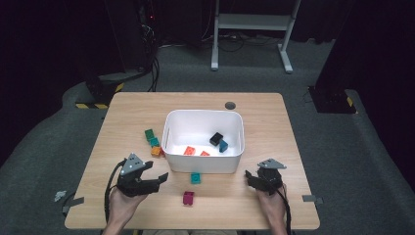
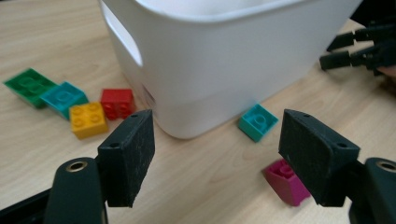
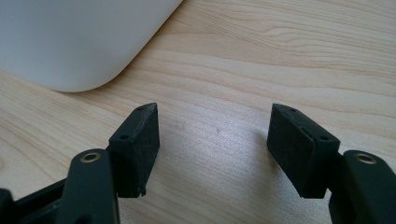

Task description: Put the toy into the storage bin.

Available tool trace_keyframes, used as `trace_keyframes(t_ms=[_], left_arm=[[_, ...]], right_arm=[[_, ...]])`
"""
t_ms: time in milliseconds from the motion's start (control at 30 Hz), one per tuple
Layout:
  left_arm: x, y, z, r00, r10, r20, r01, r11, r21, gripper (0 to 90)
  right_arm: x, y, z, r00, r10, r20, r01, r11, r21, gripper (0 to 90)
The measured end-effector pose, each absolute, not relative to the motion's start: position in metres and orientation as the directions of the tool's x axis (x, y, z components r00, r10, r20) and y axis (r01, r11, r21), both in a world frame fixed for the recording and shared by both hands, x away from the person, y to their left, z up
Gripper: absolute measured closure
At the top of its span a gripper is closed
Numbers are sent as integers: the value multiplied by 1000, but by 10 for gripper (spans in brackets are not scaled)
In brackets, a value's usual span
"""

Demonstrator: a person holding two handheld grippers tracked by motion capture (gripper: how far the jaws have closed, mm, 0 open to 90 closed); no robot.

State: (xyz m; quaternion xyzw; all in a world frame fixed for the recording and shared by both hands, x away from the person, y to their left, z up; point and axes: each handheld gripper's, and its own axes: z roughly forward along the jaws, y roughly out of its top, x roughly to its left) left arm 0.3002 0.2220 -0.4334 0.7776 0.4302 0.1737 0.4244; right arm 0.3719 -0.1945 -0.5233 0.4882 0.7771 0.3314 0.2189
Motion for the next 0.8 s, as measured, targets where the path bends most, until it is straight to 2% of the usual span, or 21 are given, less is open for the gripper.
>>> trace_keyframes(t_ms=[500, 800], left_arm=[[295, 196, -479, 620, 769, -152, 558, -297, 775, 250], [291, 170, -499, 672, 725, -154, 553, -353, 754, 233]], right_arm=[[372, -194, -523, -428, 904, -17, 614, 304, 729, 347], [372, -195, -523, -427, 904, -17, 614, 304, 729, 346]])
